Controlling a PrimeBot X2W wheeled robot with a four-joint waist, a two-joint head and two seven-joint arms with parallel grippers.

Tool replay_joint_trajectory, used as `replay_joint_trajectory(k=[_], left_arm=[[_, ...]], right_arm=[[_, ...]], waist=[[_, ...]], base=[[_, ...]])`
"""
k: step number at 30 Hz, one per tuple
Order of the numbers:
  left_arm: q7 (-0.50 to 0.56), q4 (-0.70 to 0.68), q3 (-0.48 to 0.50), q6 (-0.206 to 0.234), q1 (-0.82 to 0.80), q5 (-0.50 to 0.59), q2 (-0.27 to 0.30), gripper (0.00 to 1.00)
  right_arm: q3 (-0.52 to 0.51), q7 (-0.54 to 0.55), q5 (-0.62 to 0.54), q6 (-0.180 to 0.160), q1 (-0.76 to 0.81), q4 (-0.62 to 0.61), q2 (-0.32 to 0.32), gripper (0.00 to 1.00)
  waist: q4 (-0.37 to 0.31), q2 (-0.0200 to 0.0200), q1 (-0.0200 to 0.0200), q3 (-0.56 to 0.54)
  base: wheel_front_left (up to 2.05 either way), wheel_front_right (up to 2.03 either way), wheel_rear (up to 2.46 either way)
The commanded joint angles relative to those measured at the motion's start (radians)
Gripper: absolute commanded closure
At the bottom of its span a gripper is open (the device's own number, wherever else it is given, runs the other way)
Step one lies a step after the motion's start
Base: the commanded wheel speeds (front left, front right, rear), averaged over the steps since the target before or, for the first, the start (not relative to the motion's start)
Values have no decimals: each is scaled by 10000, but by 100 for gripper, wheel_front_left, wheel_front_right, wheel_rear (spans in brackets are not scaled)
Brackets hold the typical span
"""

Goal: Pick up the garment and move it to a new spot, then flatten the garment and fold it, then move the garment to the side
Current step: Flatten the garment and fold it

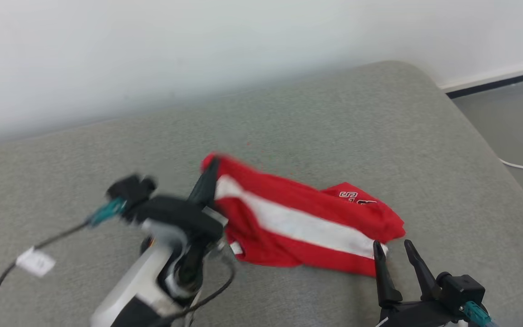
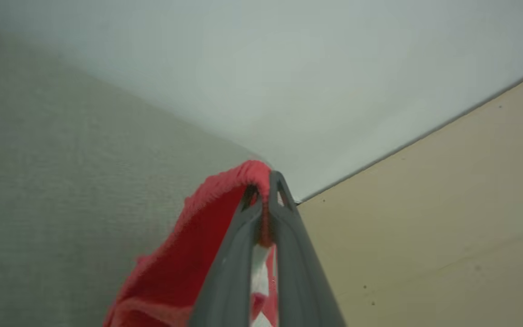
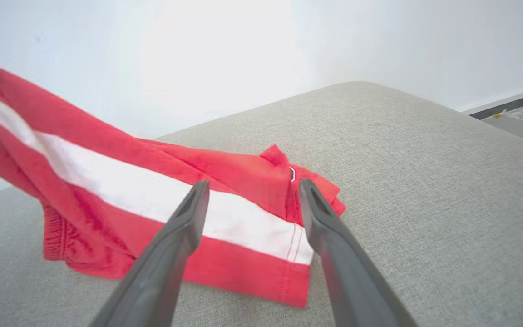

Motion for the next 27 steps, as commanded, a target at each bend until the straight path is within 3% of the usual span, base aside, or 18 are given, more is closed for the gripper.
replay_joint_trajectory(k=[1, 9, 16, 22, 27], left_arm=[[-128, 109, 258, 73, 696, -316, 216, 100], [-328, -113, 939, 65, 2611, -1052, 679, 100], [-435, -477, 1173, -5, 3623, -1200, 646, 100], [-459, -775, 1031, 3, 3767, -912, 534, 100], [-480, -888, 976, 43, 3667, -732, 408, 100]], right_arm=[[-40, -48, -99, -22, 105, -49, 24, 0], [-66, -49, -85, -22, 18, -178, 21, 0], [-93, 100, -180, -22, -119, -272, 18, 0], [-383, 1696, -1191, -22, -298, -432, 12, 0], [-575, 3194, -1327, -22, -348, -724, 20, 0]], waist=[[455, -1, 1, 62], [1186, -1, 1, 146], [1682, -1, 1, 138], [1741, -1, 1, 105], [1742, -1, 1, 98]], base=[[0, 0, 0], [0, 0, 0], [0, 0, 0], [0, 0, 0], [0, 0, 0]])
